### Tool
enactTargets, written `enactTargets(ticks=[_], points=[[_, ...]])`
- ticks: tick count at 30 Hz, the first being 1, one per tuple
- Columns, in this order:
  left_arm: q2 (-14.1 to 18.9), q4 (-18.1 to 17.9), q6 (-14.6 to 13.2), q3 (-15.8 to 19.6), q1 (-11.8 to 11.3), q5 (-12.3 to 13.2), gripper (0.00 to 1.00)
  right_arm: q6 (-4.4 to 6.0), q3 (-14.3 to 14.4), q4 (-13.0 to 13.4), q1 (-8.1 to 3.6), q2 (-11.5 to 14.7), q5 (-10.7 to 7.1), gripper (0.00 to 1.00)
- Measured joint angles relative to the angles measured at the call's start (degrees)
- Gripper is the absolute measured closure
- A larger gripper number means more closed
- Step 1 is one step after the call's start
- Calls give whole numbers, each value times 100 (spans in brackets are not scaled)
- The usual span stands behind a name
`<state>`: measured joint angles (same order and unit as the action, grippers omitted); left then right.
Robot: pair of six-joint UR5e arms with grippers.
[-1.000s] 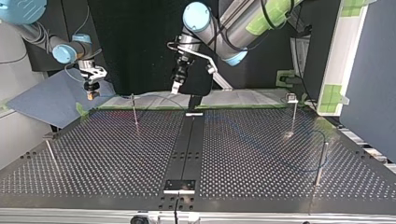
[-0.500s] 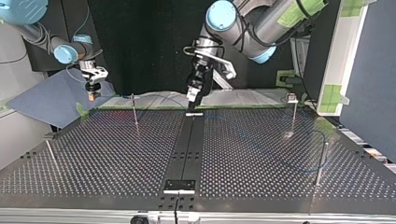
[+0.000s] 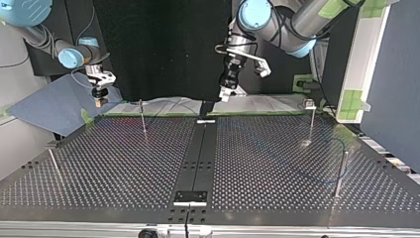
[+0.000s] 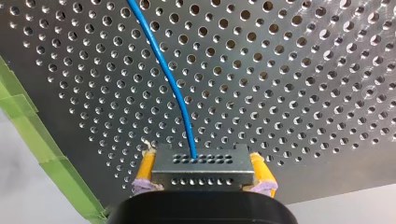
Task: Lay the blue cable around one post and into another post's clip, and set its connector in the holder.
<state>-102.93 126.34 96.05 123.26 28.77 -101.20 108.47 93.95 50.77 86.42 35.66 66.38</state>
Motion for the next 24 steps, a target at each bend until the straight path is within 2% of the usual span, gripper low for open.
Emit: enactTargets(ticks=[8, 15, 24], points=[[1, 38, -43, 409, -14, -21, 0, 0, -3, -19, 16, -1, -1, 100], [6, -252, -30, 792, -13, -25, 0, 0, -3, -27, 25, -1, -1, 100], [6, -433, 11, 1252, -12, -46, 0, 0, -4, -31, 33, -1, -1, 100]])
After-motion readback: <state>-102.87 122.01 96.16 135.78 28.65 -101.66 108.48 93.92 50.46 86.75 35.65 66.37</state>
